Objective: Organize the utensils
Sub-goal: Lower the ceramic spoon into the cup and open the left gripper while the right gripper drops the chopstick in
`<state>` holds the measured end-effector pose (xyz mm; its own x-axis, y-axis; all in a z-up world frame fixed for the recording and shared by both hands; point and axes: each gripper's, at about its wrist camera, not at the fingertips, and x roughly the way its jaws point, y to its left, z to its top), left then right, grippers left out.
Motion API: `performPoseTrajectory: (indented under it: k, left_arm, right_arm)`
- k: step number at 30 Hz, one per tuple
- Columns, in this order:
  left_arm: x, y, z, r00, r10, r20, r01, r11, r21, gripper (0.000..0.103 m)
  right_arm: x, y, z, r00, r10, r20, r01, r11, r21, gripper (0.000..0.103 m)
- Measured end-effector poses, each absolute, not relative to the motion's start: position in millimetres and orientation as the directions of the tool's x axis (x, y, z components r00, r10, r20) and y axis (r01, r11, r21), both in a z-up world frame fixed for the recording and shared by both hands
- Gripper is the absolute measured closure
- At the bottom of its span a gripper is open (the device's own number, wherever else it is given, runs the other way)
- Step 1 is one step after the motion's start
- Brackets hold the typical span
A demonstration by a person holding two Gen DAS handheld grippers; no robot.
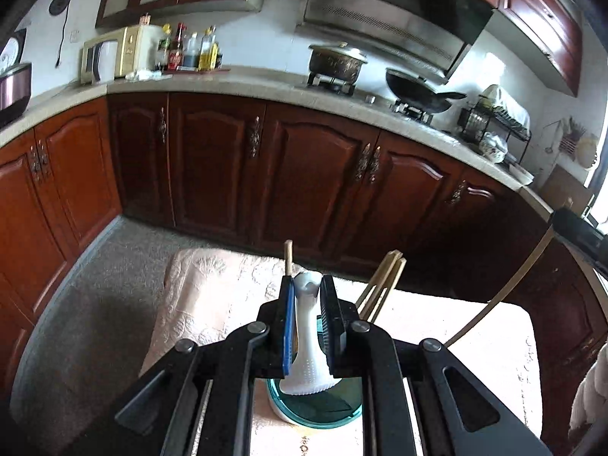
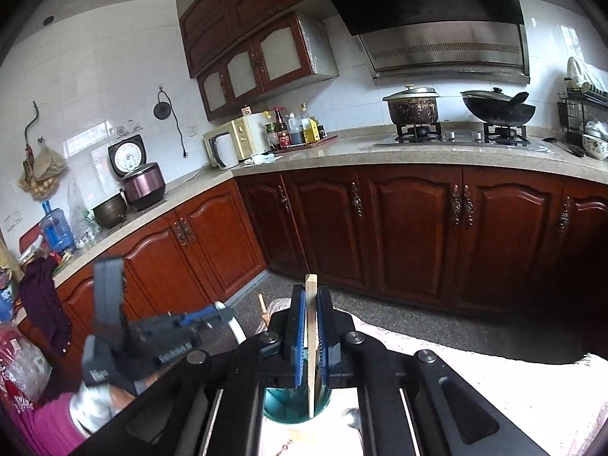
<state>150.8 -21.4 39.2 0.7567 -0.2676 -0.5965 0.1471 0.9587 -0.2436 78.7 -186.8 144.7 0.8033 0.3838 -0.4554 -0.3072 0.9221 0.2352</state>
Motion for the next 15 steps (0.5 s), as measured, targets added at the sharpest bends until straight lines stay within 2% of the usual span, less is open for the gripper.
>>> performPoseTrajectory:
  k: [6,15]
  left_arm:
    - [166,-18,19,0.746,-0.247,-0.618,0.092,0.958,-0.271,0.090]
    - [172,-27,-2,0.762,-0.161,-0.627,0.028,0.976,-0.218,0.090]
  right_arm:
    - [108,-173,127,0.786,0.371,-0.494,-0.295,0.928,0.227,0.096]
    - [136,-166,93,0.744,0.377,-0.552,-0.297,0.926,0.233,0.096]
